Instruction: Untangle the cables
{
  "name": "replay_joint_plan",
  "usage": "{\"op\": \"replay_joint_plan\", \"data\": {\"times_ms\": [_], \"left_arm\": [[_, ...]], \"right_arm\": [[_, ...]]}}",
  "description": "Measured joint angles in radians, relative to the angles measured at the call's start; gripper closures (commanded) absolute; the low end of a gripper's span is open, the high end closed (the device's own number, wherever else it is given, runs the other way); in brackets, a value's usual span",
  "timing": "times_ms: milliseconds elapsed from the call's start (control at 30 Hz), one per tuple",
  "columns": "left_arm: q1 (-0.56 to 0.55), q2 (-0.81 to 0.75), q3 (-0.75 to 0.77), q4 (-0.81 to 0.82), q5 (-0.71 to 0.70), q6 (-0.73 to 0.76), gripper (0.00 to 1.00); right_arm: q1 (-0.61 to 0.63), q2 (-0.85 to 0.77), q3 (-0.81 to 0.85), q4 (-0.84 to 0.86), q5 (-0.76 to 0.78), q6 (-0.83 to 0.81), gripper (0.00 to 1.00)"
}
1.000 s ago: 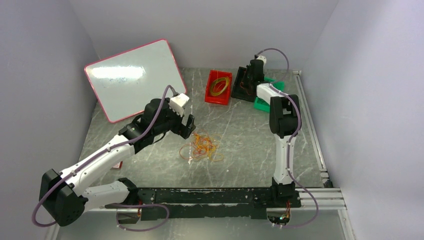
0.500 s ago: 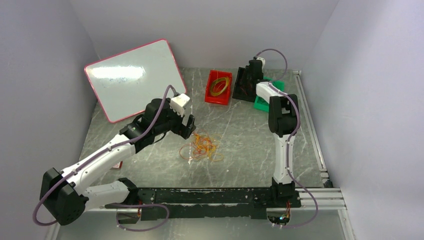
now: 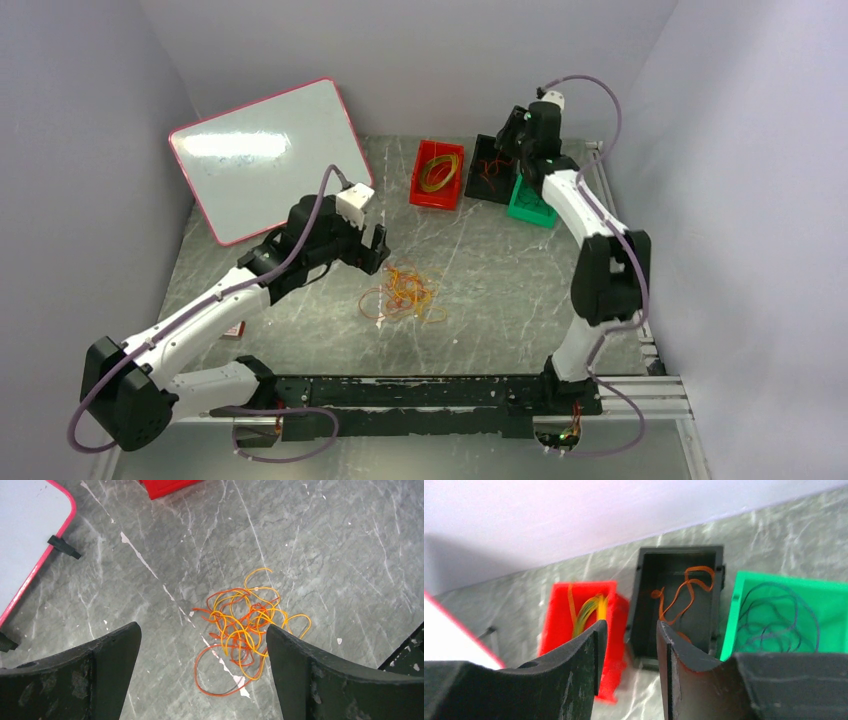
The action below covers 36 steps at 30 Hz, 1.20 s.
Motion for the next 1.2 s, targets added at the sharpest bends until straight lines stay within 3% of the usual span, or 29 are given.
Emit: {"op": "replay_joint_plan", "data": {"times_ms": [200,367,600,767,1033,1200], "left_arm": [[0.005,-0.031,-0.013,0.011,-0.019,-0.072,0.02],[0.006,-0.106,-0.055,0.031,-0.021,-0.121,0.02],[0.006,-0.155,-0.071,0.028,-0.040,-0.167,0.02],[0.006,-0.159,-0.071,0.021,-0.043,-0.185,0.02],[0.006,-0.158,-0.071,0.010,-0.042,-0.195,0.02],[0.006,-0.158,-0.071,0.005,-0.042,-0.196,0.02]], "right_arm": [[0.047,-0.303,-0.240,-0.057,-0.129,0.072,0.56],[0.248,-0.440,-0.410,-0.100,-0.238,0.018,0.55],[0.369,-0.429,-0.594,-0.098,-0.385,-0.108,0.53],[0.448,-0.319,-0.568,-0.099,-0.455,-0.216,0.51],[0.476,-0.217,-0.566,-0.048,-0.512,-0.277,0.51],[0.484,-0.145,-0.555,-0.019,-0.525,-0.279,0.62]]}}
